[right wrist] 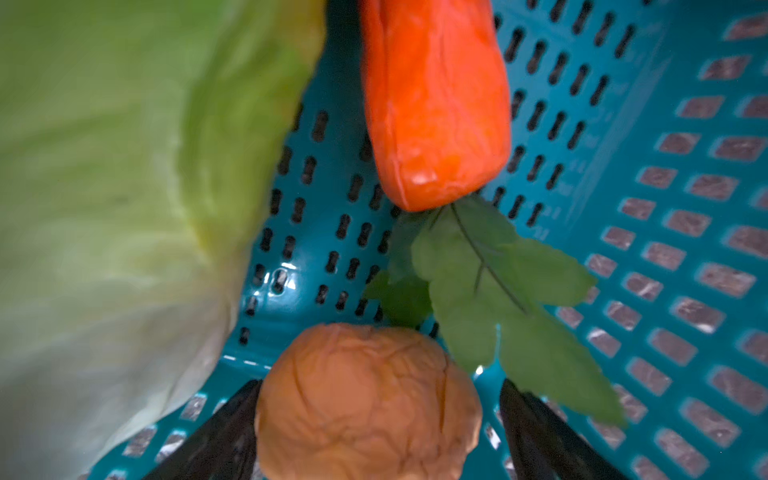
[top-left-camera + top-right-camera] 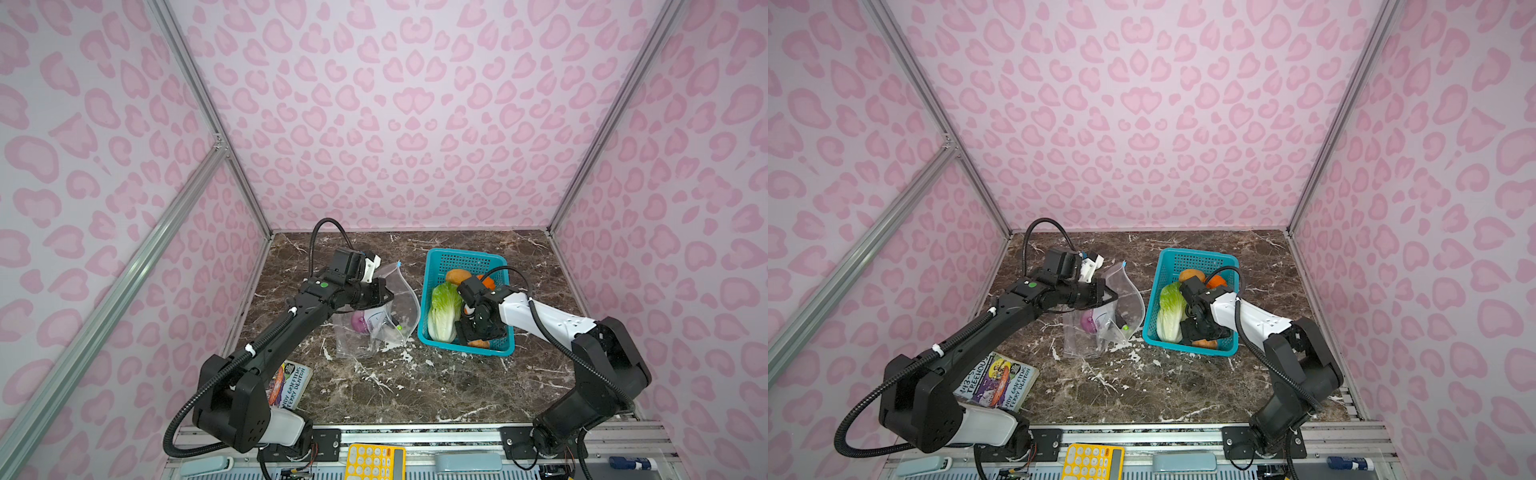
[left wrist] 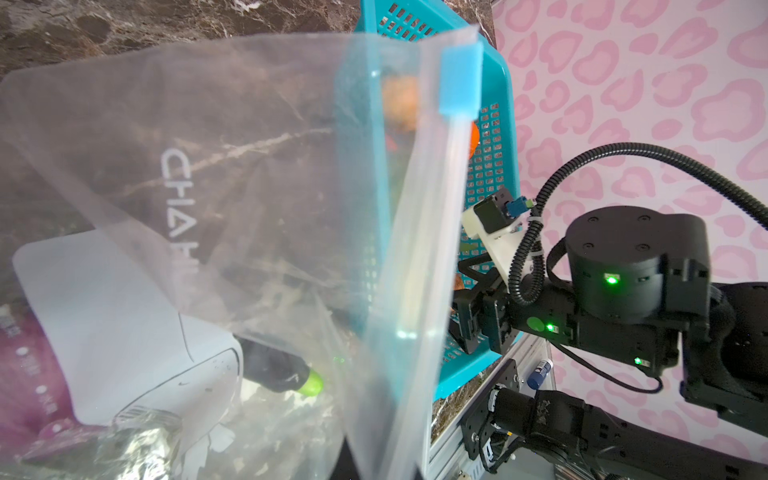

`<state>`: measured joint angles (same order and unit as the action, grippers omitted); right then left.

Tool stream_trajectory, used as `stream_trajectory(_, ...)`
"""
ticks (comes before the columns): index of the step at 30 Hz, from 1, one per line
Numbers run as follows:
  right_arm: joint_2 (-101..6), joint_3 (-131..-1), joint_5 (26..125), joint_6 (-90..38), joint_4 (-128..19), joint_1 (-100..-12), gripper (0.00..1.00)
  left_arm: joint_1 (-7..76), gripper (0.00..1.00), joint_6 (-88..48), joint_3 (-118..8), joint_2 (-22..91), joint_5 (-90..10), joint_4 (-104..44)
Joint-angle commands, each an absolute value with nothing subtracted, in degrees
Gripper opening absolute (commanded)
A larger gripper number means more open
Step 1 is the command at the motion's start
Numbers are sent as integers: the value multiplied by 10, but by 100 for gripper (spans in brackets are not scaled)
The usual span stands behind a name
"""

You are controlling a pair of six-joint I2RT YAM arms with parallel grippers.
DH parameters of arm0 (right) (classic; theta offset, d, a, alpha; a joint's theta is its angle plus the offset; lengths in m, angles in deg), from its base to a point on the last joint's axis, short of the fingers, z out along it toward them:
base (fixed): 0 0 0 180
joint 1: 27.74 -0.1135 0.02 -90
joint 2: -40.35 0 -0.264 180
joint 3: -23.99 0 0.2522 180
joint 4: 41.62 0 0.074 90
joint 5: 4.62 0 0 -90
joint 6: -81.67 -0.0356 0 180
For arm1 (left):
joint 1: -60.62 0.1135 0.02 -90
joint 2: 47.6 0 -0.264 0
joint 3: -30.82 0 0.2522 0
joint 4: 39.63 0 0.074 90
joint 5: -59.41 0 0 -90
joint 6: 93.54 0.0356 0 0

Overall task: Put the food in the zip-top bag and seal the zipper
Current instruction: 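Return the right gripper to the basket and reach for the carrot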

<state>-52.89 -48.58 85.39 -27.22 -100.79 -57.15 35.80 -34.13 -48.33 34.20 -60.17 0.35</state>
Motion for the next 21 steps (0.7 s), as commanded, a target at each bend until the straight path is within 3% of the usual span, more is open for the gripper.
stream_trajectory(1, -543, -481, 877, -280, -1003, -572, 89, 359, 3, -336, -486, 342, -607, -5)
stream_trajectory(16, -537, -451, 876, -290, -997, -562, 86, 359, 3, -336, -486, 339, -606, -5)
stream_trajectory(21, -541, -443, 868, -296, -986, -562, 78, 359, 3, -337, -486, 340, -606, -5)
